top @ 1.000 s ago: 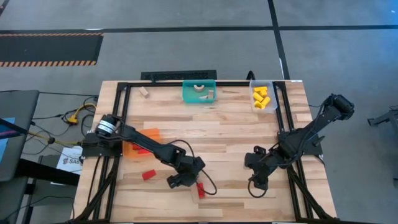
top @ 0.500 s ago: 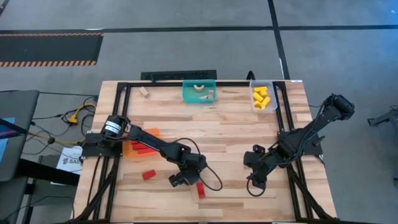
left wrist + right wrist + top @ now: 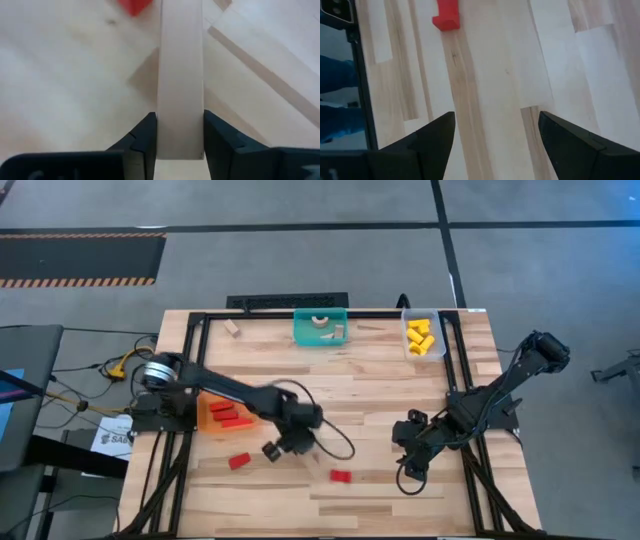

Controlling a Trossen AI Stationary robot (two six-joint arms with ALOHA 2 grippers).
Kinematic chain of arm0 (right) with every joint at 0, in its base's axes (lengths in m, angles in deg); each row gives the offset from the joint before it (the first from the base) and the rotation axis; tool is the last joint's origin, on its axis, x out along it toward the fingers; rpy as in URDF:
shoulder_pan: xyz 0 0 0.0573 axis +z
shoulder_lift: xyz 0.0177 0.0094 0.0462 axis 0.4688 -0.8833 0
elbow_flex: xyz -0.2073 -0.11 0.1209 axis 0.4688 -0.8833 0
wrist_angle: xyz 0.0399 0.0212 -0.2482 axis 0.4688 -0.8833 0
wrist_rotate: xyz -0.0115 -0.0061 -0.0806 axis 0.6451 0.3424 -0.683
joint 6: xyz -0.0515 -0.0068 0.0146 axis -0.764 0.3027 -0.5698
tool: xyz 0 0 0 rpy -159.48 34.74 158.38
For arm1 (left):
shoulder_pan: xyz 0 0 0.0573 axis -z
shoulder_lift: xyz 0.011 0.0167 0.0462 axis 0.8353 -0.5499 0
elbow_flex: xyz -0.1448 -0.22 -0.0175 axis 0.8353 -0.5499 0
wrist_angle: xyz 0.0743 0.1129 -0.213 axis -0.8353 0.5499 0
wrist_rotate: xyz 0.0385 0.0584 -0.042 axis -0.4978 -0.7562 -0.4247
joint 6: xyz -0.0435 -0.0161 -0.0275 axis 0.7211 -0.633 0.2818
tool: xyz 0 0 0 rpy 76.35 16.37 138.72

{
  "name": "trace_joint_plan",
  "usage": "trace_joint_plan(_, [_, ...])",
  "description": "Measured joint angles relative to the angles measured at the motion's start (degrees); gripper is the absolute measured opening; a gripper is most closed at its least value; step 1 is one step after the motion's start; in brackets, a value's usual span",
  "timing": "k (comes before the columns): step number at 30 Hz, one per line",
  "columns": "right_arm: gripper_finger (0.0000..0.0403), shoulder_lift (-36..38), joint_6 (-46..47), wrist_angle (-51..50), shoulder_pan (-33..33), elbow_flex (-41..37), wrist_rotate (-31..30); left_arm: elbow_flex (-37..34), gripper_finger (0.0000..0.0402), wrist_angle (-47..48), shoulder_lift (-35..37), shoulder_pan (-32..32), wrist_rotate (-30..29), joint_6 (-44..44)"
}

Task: Sort & place blocks by color
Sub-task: Put the brown block into the transparent blue bin

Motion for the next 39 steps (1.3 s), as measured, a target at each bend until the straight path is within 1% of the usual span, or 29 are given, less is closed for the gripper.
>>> trace_joint_plan(2, [0.0304,0.0,0.0,-0.69,0.0,0.0,0.0,0.07,0.0095,3.13,4.32,-1.75,-1.91,-0.54])
trace_joint_plan(4, [0.0304,0.0,-0.01,-0.58,0.0,0.0,-0.07,0.02,0.0095,4.25,8.65,-4.4,-3.39,1.85])
trace_joint_plan(5, [0.0304,0.0,-0.02,-0.58,0.0,0.0,-0.21,0.03,0.0095,3.57,10.85,-6.2,-5.24,3.63])
trace_joint_plan(6, [0.0304,-0.02,-0.09,-0.58,0.0,0.0,-0.4,0.12,0.0095,3.07,12.8,-8.11,-8.18,5.18])
trace_joint_plan(8, [0.0304,0.0,-0.1,-0.56,0.0,0.0,-1.31,0.15,0.0095,2.1,15.67,-12.4,-16.14,7.43])
trace_joint_plan(10, [0.0304,-0.02,-0.13,-0.51,0.0,0.0,-2.04,0.15,0.0095,-0.32,16.87,-17.87,-22.61,9.32])
trace_joint_plan(11, [0.0304,0.0,-0.12,-0.5,0.0,0.0,-2.39,0.15,0.0095,-2.06,17.11,-20.82,-24.74,10.54])
trace_joint_plan(13, [0.0304,-0.01,-0.13,-0.49,0.0,0.0,-3.07,0.15,0.0095,-6.83,16.96,-27.36,-26.61,12.79])
trace_joint_plan(15, [0.0304,0.0,-0.16,-0.47,-0.01,0.0,-3.26,0.17,0.0095,-11.44,15.42,-33.51,-26.81,14.91])
trace_joint_plan(17, [0.0304,-0.02,-0.08,-0.45,-0.4,0.0,-3.26,0.15,0.0095,-14.03,13.38,-38.84,-25.72,15.7])
trace_joint_plan(19, [0.0304,-0.02,0.75,-0.03,-0.7,0.0,-3.26,0.37,0.0095,-15.71,11.07,-42.51,-22.4,14.89])
trace_joint_plan(20, [0.0304,-0.02,1.37,0.15,-0.91,0.0,-3.26,0.78,0.0095,-14.95,9.94,-43.82,-20.73,13.97])
trace_joint_plan(22, [0.0304,-0.02,2.59,0.3,-1.5,0.0,-3.26,2.19,0.0095,-13.99,7.2,-45.28,-17.94,11.57])
trace_joint_plan(25, [0.0304,-0.02,4.17,1.05,-2.19,0.0,-3.26,4.82,0.0095,-13.08,3.67,-45.73,-16.06,6.85])
trace_joint_plan(28, [0.0304,-0.02,5.17,1.87,-2.89,0.0,-3.19,8.08,0.0095,-12.11,0.54,-45.77,-15.83,2.37])
trace_joint_plan(30, [0.0304,-0.02,6.15,1.94,-3.04,0.0,-3.11,9.82,0.0095,-11.21,-1.23,-45.83,-16.77,1.97])
trace_joint_plan(31, [0.0304,-0.02,6.55,2.03,-3.04,0.0,-3.11,10.51,0.0102,-10.85,-1.9,-45.85,-17.24,1.96])
trace_joint_plan(32, [0.0304,-0.02,7.13,2.15,-3.02,0.0,-3.06,10.97,0.0119,-10.62,-2.18,-45.86,-17.29,1.54])
trace_joint_plan(36, [0.0304,-0.02,9.2,2.23,-2.99,0.02,-3.02,12.07,0.0233,-9.81,-2.45,-45.85,-18.11,-2.55])
trace_joint_plan(39, [0.0304,-0.02,10.34,2.3,-2.99,0.02,-3.02,13.96,0.0309,-7.12,-2.62,-45.94,-17.06,-2.18])
